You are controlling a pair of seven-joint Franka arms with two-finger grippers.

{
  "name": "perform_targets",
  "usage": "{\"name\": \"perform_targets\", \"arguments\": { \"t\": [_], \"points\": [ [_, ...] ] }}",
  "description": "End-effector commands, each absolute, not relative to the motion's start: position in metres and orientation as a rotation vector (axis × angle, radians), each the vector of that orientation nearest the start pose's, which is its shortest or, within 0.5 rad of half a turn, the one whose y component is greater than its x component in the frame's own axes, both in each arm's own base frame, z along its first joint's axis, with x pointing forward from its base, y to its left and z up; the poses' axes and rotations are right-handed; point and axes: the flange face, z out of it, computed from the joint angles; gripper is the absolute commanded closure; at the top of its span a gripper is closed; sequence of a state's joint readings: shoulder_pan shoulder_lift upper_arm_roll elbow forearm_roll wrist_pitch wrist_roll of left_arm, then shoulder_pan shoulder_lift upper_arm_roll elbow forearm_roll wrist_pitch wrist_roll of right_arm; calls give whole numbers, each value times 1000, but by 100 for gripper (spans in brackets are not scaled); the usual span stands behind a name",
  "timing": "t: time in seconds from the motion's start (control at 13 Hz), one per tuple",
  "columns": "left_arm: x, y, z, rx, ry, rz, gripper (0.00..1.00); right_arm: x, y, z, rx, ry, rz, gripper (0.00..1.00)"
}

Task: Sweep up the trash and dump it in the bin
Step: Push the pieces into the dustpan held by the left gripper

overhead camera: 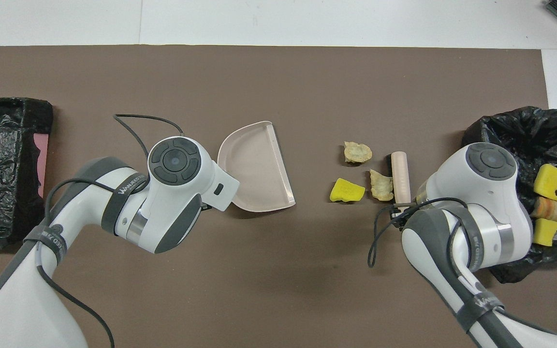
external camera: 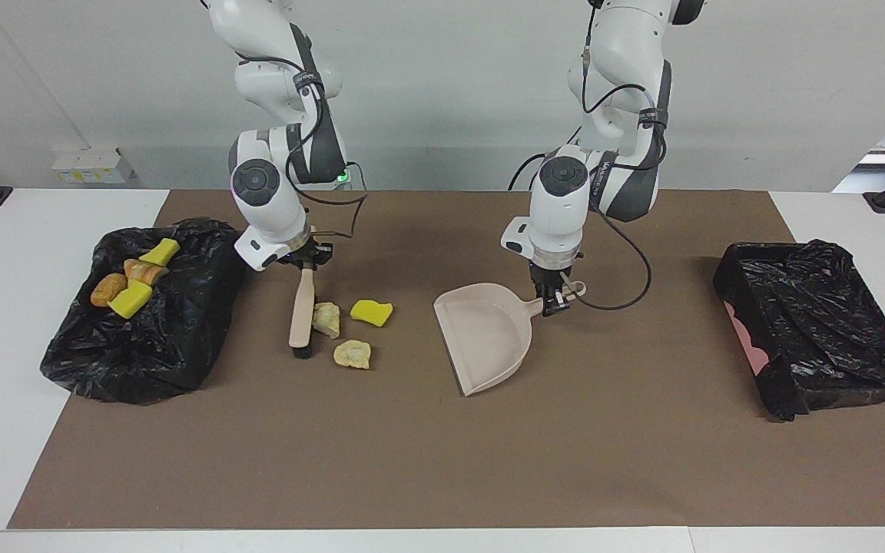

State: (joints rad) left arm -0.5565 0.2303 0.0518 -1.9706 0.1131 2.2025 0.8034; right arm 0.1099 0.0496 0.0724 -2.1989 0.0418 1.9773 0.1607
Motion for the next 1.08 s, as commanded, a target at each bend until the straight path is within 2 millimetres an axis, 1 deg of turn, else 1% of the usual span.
{"name": "perform_targets", "arguments": {
  "t": [0.0,0.08,0.23,0.31,0.46,0.54,0.61,0.77,0.84,1.0],
  "points": [
    [512,-278,357,-2317,1942,28,100,492,121,344,-3084,-63,404,100],
    [511,-277,357,-2317,1942,30,100,490,133,345,-3067,-75,398,100],
    [509,-274,355,-2322,1939,49,100,491,154,340,-3036,-67,406,100],
    [509,-273,355,-2323,1937,51,100,494,164,338,-3038,-42,395,100],
    [510,-271,357,-2326,1933,47,100,498,188,326,-3048,-19,393,100],
    [508,-270,354,-2327,1934,56,100,499,200,323,-3044,3,383,100],
    [508,-270,354,-2329,1933,56,100,499,215,323,-3019,29,379,100],
    [509,-270,355,-2329,1931,47,100,499,243,330,-2980,7,383,100],
    [509,-270,355,-2330,1929,37,100,494,263,336,-2949,-13,384,100],
    [510,-269,355,-2331,1928,37,100,491,297,339,-2838,41,424,100]
  ]
}}
